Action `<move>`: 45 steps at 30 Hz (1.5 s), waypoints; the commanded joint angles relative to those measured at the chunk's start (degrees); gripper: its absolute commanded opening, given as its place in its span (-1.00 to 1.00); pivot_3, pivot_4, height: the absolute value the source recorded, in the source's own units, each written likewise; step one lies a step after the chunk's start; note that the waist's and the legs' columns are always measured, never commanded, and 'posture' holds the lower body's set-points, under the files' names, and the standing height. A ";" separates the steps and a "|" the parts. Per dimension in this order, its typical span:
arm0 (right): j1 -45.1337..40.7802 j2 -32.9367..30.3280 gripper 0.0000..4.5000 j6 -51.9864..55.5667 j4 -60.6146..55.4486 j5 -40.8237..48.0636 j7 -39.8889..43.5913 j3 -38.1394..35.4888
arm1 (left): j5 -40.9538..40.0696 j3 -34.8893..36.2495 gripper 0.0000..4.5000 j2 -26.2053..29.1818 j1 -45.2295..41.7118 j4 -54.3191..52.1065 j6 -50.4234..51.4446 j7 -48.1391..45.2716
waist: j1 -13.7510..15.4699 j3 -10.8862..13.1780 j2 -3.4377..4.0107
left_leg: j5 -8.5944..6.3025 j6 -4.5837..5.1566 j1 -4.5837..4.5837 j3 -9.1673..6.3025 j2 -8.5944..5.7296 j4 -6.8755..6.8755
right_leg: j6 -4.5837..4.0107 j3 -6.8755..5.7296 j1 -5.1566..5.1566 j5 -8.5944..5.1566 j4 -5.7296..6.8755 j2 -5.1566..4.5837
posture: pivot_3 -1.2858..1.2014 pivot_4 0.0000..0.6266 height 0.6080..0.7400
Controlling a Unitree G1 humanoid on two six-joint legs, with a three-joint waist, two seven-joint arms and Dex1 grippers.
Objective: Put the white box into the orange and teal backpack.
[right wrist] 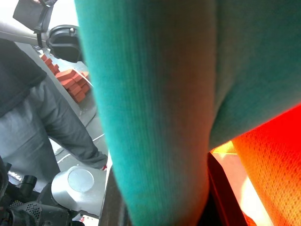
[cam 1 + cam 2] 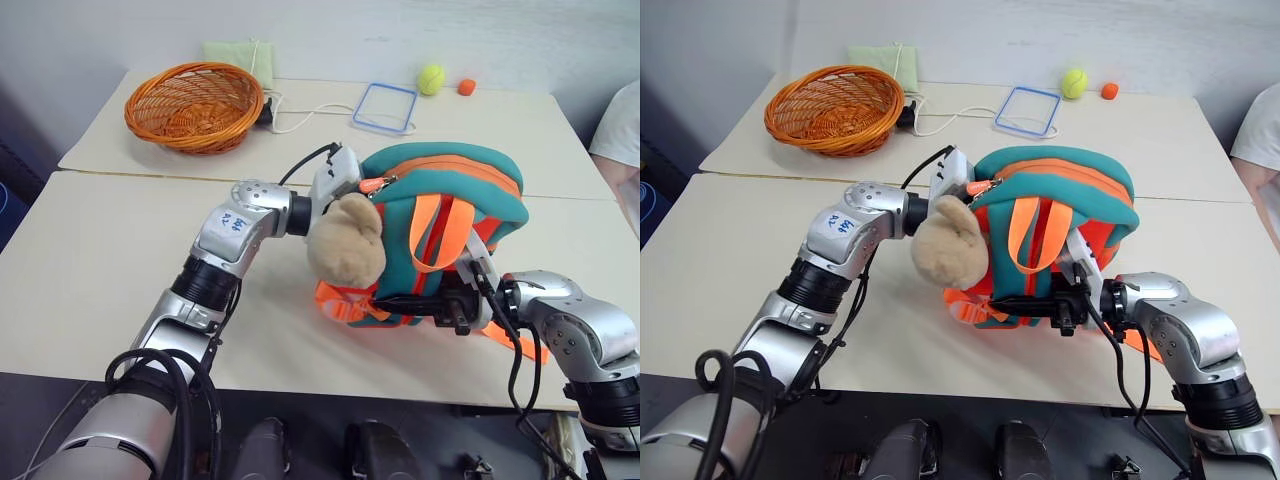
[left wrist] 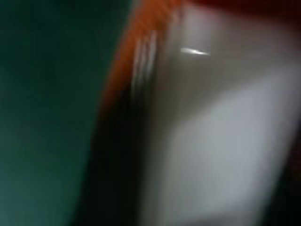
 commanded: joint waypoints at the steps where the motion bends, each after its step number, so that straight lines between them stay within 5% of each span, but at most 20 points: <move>1: 1.16 0.21 -0.97 -0.22 -2.78 0.53 -1.42 -1.09 | -1.85 4.02 0.80 3.33 1.57 -6.30 -0.93 -2.52 | -0.11 0.00 0.00 | 0.00 0.00 0.00 -0.01 0.01 -0.01 | 0.00 0.00 0.00 0.00 0.02 0.00 | 0.03 -0.52 1.00; 3: 2.02 0.22 -0.97 -0.47 -2.98 0.12 -2.53 -1.44 | -2.45 6.11 0.99 7.30 3.01 -8.74 -2.83 -5.76 | -0.35 0.00 0.00 | 0.02 -0.03 0.00 -0.01 0.04 -0.04 | 0.00 0.00 -0.01 0.00 0.03 0.02 | 0.03 -0.52 1.00; 12: 4.02 -3.10 -0.97 -4.95 -1.65 -7.99 -3.26 1.74 | -5.64 13.45 0.99 28.07 13.28 -13.21 -5.07 -20.65 | -1.36 0.00 0.03 | 0.09 -0.13 0.07 -0.01 0.00 -0.20 | -0.03 0.01 -0.01 -0.02 0.04 0.00 | 0.03 -0.52 1.00; 17: 4.12 -1.21 -0.97 -4.45 -1.18 -7.24 -4.96 0.96 | -17.61 21.62 0.99 24.76 21.44 -28.48 2.67 -12.51 | -0.66 0.01 0.03 | 0.05 -0.04 0.01 -0.16 -0.01 -0.16 | -0.03 -0.03 0.04 -0.02 0.02 -0.11 | 0.03 -0.52 1.00; 22: 4.04 -0.69 -0.97 -4.27 -0.66 -8.14 -4.76 2.43 | -22.62 22.05 0.99 20.45 27.52 -42.09 6.69 -2.97 | -0.49 0.00 0.03 | 0.03 -0.01 0.07 -0.18 -0.03 -0.10 | -0.03 -0.04 0.11 -0.01 0.01 -0.13 | 0.03 -0.52 1.00; 30: 2.76 0.21 -0.97 -5.82 1.21 -9.29 -3.97 3.17 | -18.41 15.88 0.99 14.51 31.29 -46.61 3.80 5.44 | -0.33 0.00 0.03 | 0.10 -0.10 0.22 -0.14 -0.02 -0.12 | -0.03 0.00 0.17 -0.01 -0.04 -0.04 | 0.03 -0.52 1.00; 45: -2.14 3.34 -0.97 -4.57 2.49 -4.72 -3.52 -0.53 | -8.19 13.52 -0.73 16.62 32.57 -38.67 -8.33 3.93 | -0.30 0.00 0.04 | 0.11 -0.12 0.21 -0.10 0.01 -0.18 | -0.04 0.01 0.12 -0.02 -0.05 -0.02 | 0.03 -0.52 1.00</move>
